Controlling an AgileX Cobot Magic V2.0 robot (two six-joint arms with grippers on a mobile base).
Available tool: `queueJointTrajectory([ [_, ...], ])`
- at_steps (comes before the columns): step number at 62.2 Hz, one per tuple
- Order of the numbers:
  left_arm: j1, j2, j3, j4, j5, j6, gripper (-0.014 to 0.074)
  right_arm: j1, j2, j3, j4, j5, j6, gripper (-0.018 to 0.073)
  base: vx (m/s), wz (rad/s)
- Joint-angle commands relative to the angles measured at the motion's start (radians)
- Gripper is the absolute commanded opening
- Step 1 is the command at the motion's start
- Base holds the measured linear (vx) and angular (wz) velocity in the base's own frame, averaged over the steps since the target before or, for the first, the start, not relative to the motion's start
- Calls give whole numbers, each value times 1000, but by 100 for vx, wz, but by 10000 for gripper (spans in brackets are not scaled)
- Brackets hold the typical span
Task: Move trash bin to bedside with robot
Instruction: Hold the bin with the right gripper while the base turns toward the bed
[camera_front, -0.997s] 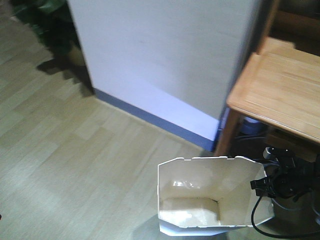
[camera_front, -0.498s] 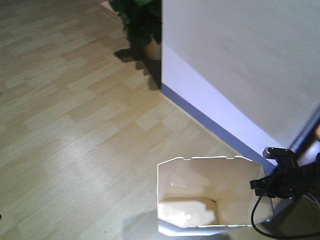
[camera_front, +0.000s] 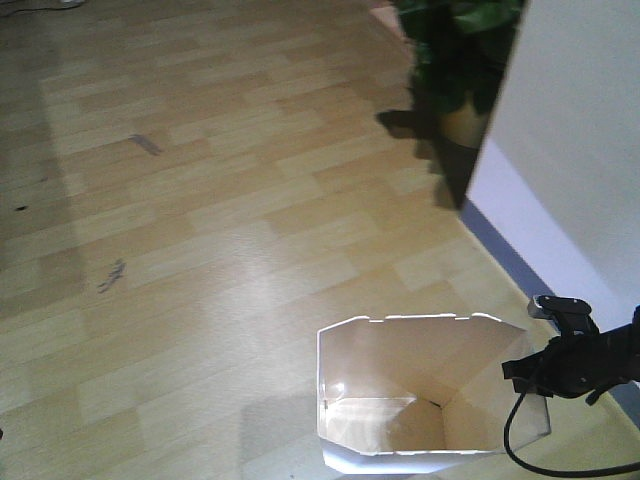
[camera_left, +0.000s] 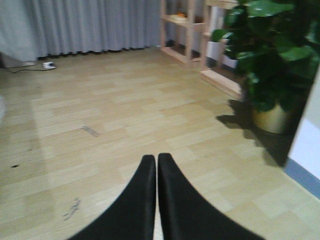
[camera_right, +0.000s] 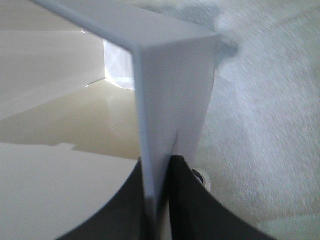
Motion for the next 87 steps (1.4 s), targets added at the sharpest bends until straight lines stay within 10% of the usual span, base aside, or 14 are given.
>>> queueJointTrajectory([
  [1,-2,-10,29,-9,-74,-8,-6,-5,-63,-3,1,208,-2,-6,19,71],
  [87,-2,-10,29,-9,-74,-8,-6,-5,-63,-3,1,209,-2,-6,34,26],
])
